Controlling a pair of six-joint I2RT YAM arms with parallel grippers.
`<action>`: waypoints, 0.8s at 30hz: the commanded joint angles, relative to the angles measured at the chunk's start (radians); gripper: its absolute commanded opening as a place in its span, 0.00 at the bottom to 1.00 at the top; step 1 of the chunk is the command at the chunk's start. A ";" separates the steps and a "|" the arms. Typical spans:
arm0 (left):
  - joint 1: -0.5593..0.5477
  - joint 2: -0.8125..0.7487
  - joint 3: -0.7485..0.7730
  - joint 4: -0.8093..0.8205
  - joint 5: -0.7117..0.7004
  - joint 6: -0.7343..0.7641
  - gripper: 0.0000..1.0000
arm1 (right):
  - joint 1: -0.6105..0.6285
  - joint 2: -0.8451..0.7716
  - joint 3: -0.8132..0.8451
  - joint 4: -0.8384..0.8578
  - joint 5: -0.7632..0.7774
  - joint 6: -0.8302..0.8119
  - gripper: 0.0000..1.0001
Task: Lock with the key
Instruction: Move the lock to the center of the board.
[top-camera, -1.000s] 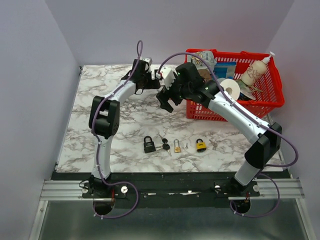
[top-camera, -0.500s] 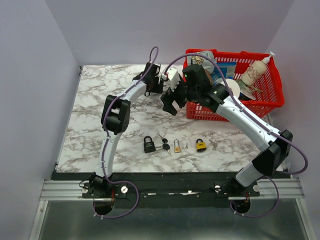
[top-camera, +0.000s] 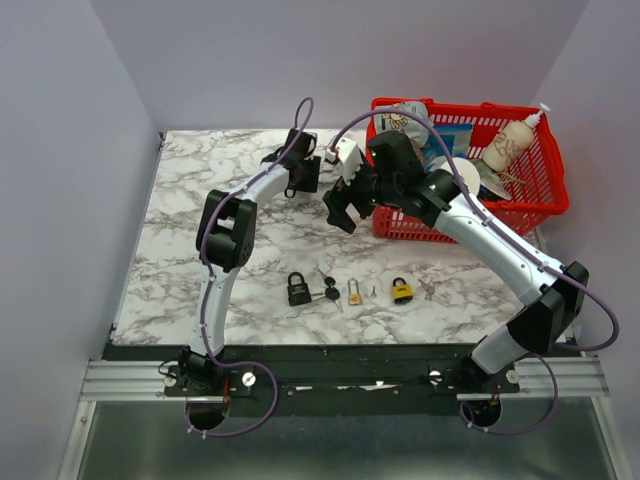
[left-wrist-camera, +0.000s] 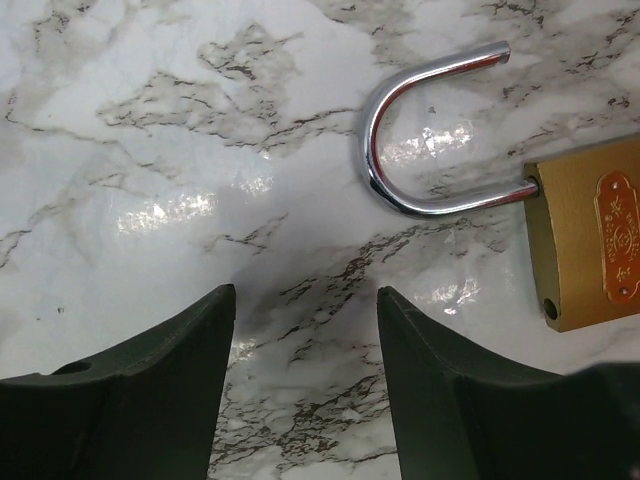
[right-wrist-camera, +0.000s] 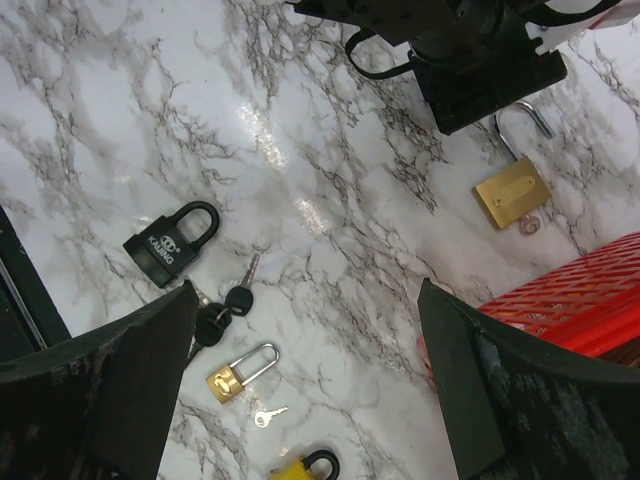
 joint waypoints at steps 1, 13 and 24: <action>-0.002 -0.034 0.022 0.064 0.003 -0.058 0.67 | 0.007 -0.031 -0.015 -0.003 -0.010 0.011 1.00; -0.027 0.136 0.226 0.037 -0.048 -0.047 0.66 | 0.007 -0.031 -0.017 -0.008 -0.003 0.006 1.00; -0.068 0.199 0.316 -0.087 -0.166 0.016 0.58 | 0.007 -0.033 -0.007 -0.003 0.003 0.026 1.00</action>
